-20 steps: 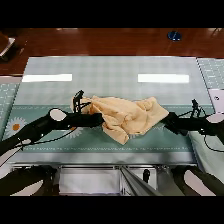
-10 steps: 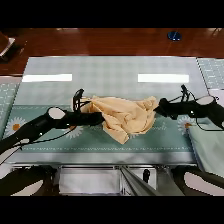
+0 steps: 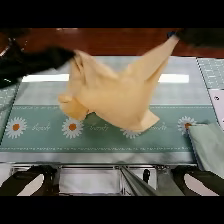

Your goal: Fold the shirts.

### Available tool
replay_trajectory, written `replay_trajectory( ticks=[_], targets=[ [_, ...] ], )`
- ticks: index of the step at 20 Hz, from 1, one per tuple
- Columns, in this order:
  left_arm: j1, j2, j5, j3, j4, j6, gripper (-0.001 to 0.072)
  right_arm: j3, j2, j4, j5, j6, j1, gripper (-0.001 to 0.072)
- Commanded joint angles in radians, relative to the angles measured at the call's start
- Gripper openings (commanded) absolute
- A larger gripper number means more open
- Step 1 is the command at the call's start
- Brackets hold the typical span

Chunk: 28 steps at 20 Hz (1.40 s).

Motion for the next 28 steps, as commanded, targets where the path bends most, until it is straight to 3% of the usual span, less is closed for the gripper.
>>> replay_trajectory(
  ticks=[1,5,8,12,16,20,25,28],
  targets=[
    [0.19,0.076,-0.206,0.333,0.0,0.004,0.0022,0.372,0.081,-0.124,0.138,0.029,0.013,0.0021],
    [0.353,0.14,-0.404,0.608,0.064,-0.042,0.0022,0.412,0.268,-0.179,0.18,0.01,0.013,0.0021],
    [0.363,0.241,-0.408,0.665,0.185,-0.075,0.0022,0.412,0.385,-0.213,0.208,0.007,0.013,0.0021],
    [0.277,0.375,-0.409,0.665,0.387,-0.126,0.0022,0.412,0.466,-0.229,0.231,0.014,0.013,0.0021],
    [0.151,0.45,-0.372,0.665,0.546,-0.138,0.0022,0.38,0.469,-0.231,0.347,0.026,0.01,0.002],
    [0.147,0.421,-0.397,0.559,0.581,-0.142,0.0022,0.207,0.469,-0.23,0.418,0.027,0.01,0.0021],
    [0.147,0.323,-0.389,0.227,0.532,-0.163,0.0023,-0.194,0.456,-0.167,0.245,0.013,0.011,0.0021],
    [0.139,0.174,-0.304,0.055,0.478,-0.103,0.0023,-0.394,0.356,-0.138,0.072,-0.011,0.011,0.002]
  ],
)
